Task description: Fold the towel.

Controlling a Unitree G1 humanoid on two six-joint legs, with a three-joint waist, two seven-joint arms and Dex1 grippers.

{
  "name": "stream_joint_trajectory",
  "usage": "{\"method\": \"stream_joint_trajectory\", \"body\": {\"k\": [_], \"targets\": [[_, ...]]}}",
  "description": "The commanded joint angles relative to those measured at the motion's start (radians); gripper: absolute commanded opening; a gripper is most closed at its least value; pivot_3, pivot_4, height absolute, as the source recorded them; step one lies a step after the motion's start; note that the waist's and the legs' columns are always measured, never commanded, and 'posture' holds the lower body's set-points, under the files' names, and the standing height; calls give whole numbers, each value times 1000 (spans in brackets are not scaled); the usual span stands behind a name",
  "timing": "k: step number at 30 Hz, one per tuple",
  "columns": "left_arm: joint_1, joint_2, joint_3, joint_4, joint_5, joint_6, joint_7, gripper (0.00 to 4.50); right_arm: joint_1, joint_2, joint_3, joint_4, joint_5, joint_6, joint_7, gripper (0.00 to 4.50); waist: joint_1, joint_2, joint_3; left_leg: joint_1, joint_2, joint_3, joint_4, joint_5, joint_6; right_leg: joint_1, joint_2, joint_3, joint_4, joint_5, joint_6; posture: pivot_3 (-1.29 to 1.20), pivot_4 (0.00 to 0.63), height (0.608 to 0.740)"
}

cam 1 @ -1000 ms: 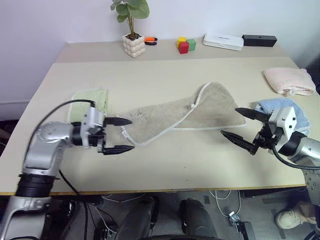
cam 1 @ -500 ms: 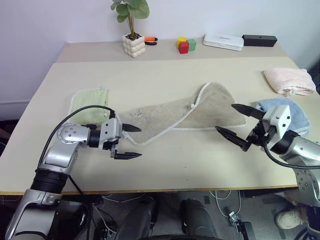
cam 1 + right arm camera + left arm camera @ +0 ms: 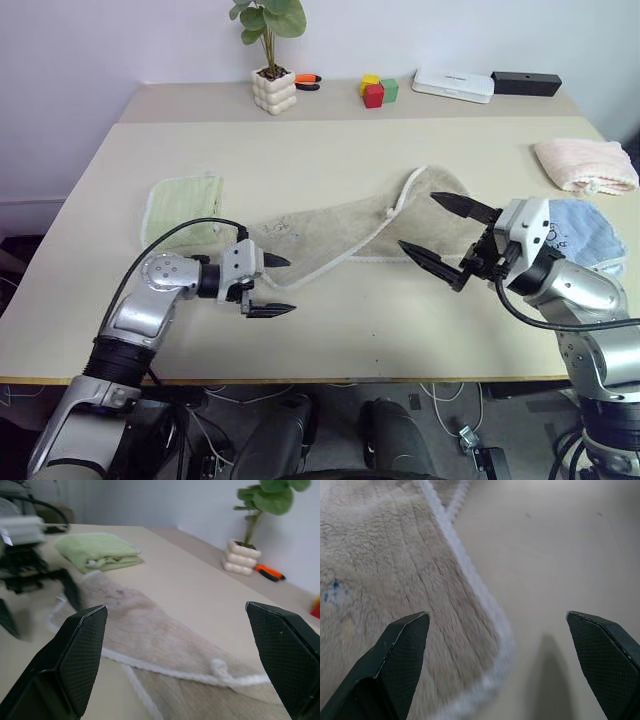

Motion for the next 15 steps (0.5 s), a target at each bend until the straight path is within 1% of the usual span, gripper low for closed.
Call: {"method": "stream_joint_trajectory", "body": {"k": [1,3,4,9,10,11,15], "targets": [[-15,-2,-20,38,42,25,35,4234,-12,20,-4,-57,-2,-16,-31,4500,-1,0,0,0,0,0,0,0,0,0,0,0,0,0,0,0,150,740],[-28,-20,-47,62,76,43,68,3638,-2,32,-10,-63,-3,-25,-44,4500,-1,0,-1,0,0,0,0,0,0,-1,0,0,0,0,0,0,150,740],[-34,-30,-56,67,86,50,81,3205,3,34,-14,-64,-2,-28,-46,4500,0,0,-1,0,0,0,0,0,0,0,0,0,0,0,0,0,150,740],[-59,-22,-66,78,88,126,73,804,37,39,-27,-82,-9,-39,-62,4500,1,-1,-2,3,0,0,1,0,0,4,1,0,0,0,0,0,150,740],[-64,-16,-57,77,80,133,71,215,41,42,-26,-80,-12,-43,-65,4500,0,-1,-2,4,0,0,1,0,0,4,1,0,0,0,0,0,150,740],[-67,-9,-43,64,59,155,62,30,43,45,-25,-73,-17,-50,-66,4500,-1,-1,-2,4,0,0,0,0,0,4,1,0,0,0,0,0,150,740],[-50,28,-3,-16,-27,204,-8,30,30,58,-7,-42,-37,-71,-72,4500,-7,-1,-2,5,1,0,-1,0,0,3,1,0,0,0,0,0,150,740]]}}
